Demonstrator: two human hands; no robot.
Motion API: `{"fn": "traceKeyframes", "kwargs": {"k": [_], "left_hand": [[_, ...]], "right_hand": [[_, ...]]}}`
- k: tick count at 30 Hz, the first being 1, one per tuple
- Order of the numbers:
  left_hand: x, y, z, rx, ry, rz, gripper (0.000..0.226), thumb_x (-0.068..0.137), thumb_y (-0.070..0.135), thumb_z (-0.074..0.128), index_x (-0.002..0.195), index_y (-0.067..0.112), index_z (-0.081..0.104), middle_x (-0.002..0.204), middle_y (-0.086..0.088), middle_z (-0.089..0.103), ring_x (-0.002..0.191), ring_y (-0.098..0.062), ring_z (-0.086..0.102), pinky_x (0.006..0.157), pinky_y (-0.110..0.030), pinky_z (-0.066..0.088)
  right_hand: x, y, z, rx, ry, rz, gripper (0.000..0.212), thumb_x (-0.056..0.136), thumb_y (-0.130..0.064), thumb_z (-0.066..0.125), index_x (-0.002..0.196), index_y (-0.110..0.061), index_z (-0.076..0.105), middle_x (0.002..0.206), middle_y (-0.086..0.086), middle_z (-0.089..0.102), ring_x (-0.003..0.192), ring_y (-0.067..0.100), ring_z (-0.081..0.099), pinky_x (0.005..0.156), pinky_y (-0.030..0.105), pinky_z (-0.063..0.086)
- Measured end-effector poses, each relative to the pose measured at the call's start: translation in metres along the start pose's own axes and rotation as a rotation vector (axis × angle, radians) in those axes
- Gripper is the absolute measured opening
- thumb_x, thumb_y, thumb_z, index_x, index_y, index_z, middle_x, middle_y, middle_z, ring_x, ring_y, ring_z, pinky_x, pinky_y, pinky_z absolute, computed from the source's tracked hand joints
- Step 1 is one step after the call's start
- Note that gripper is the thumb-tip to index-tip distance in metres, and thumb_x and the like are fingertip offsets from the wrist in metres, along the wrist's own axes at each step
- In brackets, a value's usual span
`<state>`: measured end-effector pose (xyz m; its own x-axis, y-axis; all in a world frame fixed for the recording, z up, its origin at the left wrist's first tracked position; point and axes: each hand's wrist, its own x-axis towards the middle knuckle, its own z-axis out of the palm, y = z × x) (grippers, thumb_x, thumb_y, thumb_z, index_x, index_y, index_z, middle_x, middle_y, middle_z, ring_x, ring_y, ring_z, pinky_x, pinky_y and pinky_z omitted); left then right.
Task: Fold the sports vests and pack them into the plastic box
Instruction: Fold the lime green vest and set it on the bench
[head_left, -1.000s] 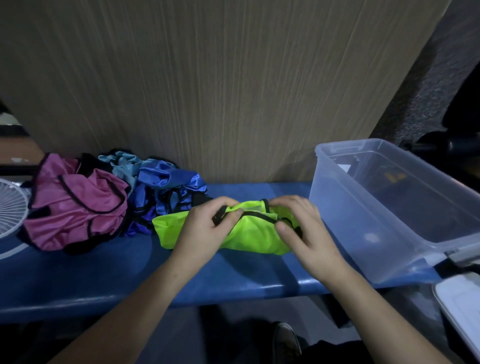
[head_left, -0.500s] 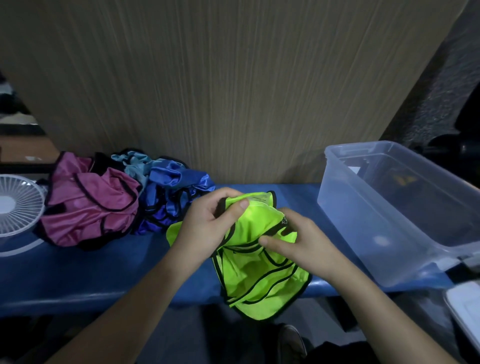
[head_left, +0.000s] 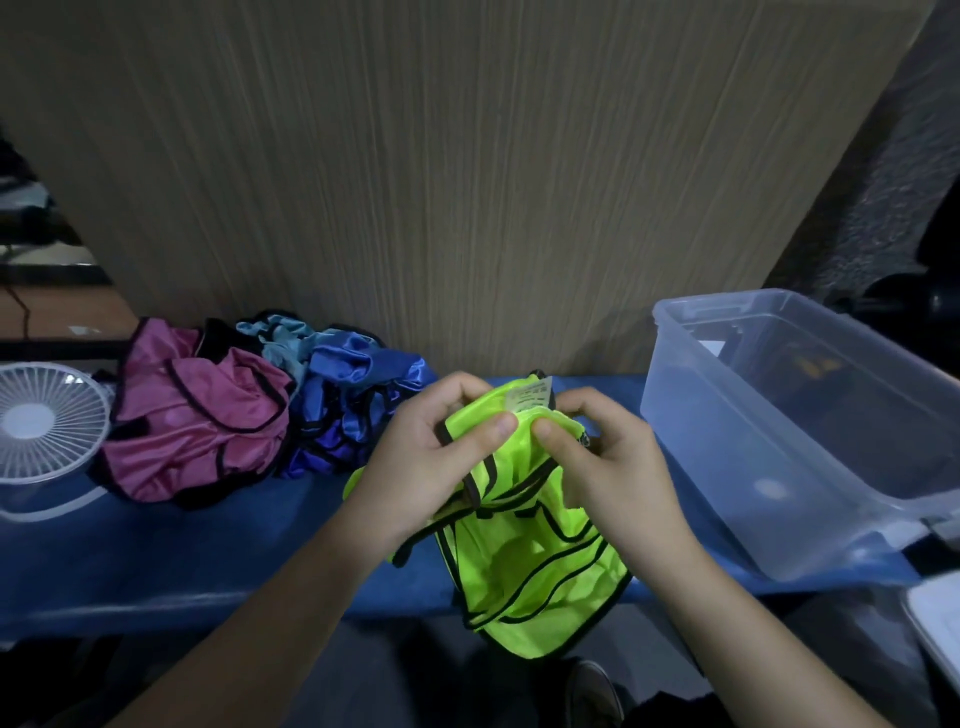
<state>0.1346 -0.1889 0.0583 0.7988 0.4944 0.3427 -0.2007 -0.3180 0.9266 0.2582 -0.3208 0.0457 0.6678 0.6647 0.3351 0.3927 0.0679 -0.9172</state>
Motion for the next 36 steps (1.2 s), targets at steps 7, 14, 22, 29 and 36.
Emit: {"fn": "traceKeyframes", "kwargs": {"k": [7, 14, 22, 29, 36], "left_hand": [[-0.017, 0.039, 0.002, -0.002, -0.035, 0.107, 0.007, 0.094, 0.014, 0.064, 0.092, 0.008, 0.066, 0.075, 0.000, 0.065, 0.072, -0.006, 0.061, 0.070, -0.018, 0.047], [-0.043, 0.099, -0.003, -0.087, 0.026, 0.237, 0.006, 0.093, 0.016, 0.064, 0.091, 0.010, 0.065, 0.072, 0.002, 0.067, 0.066, -0.007, 0.065, 0.063, -0.020, 0.050], [-0.059, 0.126, -0.015, -0.147, 0.128, 0.280, 0.010, 0.091, 0.019, 0.064, 0.094, 0.010, 0.065, 0.073, 0.002, 0.070, 0.064, -0.007, 0.067, 0.062, -0.018, 0.051], [-0.052, 0.112, -0.023, -0.091, 0.188, 0.237, 0.008, 0.090, 0.025, 0.067, 0.091, 0.017, 0.068, 0.077, 0.003, 0.067, 0.071, -0.008, 0.061, 0.066, -0.019, 0.050], [-0.042, 0.082, -0.029, -0.049, 0.150, 0.146, 0.012, 0.090, 0.027, 0.068, 0.097, 0.018, 0.070, 0.090, -0.004, 0.069, 0.081, -0.011, 0.061, 0.076, -0.024, 0.050]], "right_hand": [[-0.010, -0.044, 0.008, 0.210, -0.145, -0.067, 0.012, 0.100, 0.000, 0.054, 0.093, -0.008, 0.060, 0.082, 0.014, 0.061, 0.057, 0.029, 0.061, 0.058, 0.047, 0.052], [-0.025, -0.104, 0.009, 0.217, -0.168, -0.198, 0.019, 0.093, -0.010, 0.056, 0.081, -0.025, 0.057, 0.073, -0.008, 0.056, 0.051, 0.021, 0.049, 0.050, 0.039, 0.043], [-0.031, -0.135, 0.023, 0.266, -0.132, -0.227, 0.014, 0.088, -0.014, 0.064, 0.098, -0.015, 0.054, 0.086, 0.007, 0.060, 0.053, 0.020, 0.051, 0.047, 0.034, 0.044], [-0.023, -0.129, 0.035, 0.231, 0.051, -0.142, 0.035, 0.078, -0.019, 0.075, 0.080, -0.013, 0.041, 0.065, 0.004, 0.045, 0.057, 0.018, 0.055, 0.064, 0.058, 0.051], [-0.018, -0.103, 0.043, 0.187, -0.016, -0.114, 0.034, 0.092, -0.011, 0.066, 0.068, -0.007, 0.043, 0.061, 0.002, 0.042, 0.058, 0.010, 0.036, 0.054, 0.022, 0.033]]}}
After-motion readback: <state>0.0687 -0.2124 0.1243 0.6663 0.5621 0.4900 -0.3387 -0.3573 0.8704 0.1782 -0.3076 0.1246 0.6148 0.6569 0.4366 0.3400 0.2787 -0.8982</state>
